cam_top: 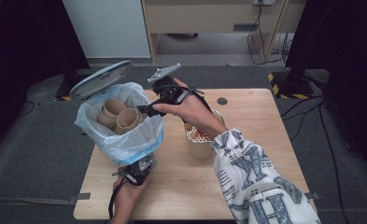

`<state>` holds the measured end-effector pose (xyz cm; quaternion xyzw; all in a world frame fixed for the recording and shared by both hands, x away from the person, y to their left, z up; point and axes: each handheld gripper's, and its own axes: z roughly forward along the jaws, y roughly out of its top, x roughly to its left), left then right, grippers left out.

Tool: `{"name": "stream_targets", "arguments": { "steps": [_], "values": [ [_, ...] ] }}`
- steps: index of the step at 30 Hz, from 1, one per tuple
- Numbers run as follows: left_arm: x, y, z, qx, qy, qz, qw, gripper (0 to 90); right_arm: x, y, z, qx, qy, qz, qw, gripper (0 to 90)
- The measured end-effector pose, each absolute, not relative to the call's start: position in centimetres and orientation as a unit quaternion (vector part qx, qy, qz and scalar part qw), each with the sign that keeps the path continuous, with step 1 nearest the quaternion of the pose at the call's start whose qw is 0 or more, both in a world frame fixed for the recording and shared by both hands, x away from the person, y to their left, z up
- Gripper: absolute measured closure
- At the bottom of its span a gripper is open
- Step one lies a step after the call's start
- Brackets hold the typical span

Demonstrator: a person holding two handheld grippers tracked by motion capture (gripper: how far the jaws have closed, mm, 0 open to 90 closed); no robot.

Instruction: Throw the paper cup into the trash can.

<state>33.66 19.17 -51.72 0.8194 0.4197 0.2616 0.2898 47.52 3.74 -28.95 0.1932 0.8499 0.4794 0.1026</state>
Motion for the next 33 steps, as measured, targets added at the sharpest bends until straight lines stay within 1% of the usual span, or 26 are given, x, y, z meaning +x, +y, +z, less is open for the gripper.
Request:
{"name": "stream_targets", "arguments": {
  "steps": [33],
  "values": [
    [33.7, 19.2, -51.7, 0.821, 0.417, 0.261, 0.290, 89.4, 49.1, -4.4, -29.7, 0.258, 0.826, 0.483, 0.134, 7.6]
  ]
}}
